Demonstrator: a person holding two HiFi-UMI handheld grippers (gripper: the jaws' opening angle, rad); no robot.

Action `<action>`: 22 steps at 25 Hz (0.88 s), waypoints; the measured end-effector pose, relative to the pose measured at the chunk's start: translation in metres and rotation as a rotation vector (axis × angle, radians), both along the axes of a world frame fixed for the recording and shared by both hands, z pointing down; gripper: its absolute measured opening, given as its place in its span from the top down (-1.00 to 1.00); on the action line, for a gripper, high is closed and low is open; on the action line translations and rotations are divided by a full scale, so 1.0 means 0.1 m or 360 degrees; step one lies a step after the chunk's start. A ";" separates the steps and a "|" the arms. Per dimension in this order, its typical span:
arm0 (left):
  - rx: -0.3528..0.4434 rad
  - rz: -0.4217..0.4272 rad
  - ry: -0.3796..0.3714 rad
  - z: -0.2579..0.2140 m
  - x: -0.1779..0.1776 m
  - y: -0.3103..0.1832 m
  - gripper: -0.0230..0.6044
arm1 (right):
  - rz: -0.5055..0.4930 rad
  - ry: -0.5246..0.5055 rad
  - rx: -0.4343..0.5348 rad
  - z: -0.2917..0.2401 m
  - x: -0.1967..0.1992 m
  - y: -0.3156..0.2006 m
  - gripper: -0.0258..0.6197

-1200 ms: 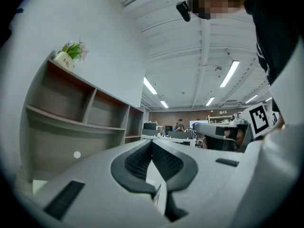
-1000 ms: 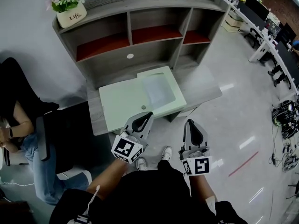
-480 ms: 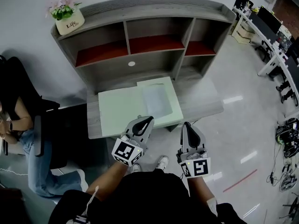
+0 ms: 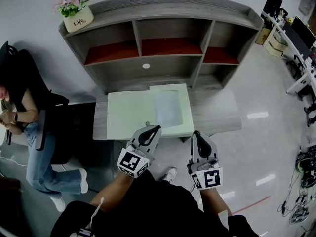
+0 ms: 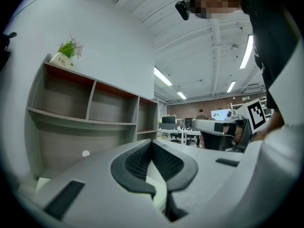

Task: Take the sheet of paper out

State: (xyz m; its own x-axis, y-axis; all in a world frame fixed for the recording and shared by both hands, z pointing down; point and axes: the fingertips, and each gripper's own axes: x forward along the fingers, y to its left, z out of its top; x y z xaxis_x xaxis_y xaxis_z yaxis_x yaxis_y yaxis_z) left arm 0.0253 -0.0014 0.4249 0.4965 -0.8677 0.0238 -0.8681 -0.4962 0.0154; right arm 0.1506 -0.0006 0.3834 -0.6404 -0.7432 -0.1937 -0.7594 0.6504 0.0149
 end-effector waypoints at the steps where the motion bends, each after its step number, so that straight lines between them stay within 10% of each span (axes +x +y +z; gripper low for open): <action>1: -0.0010 -0.0018 0.0002 0.01 0.00 0.01 0.90 | -0.0004 -0.0010 -0.0014 0.02 0.03 -0.02 0.85; 22: -0.0054 -0.0320 0.0046 0.03 -0.60 -0.49 0.90 | -0.0165 0.0035 -0.0010 0.03 -0.54 -0.89 0.85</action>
State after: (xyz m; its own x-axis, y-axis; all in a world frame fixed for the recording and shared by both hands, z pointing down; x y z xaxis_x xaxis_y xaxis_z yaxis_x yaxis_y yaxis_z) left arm -0.0347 -0.0509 0.4274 0.3144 -0.9483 0.0431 -0.9485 -0.3119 0.0558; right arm 0.0963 -0.0892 0.3869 -0.7178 -0.6741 -0.1743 -0.6877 0.7255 0.0265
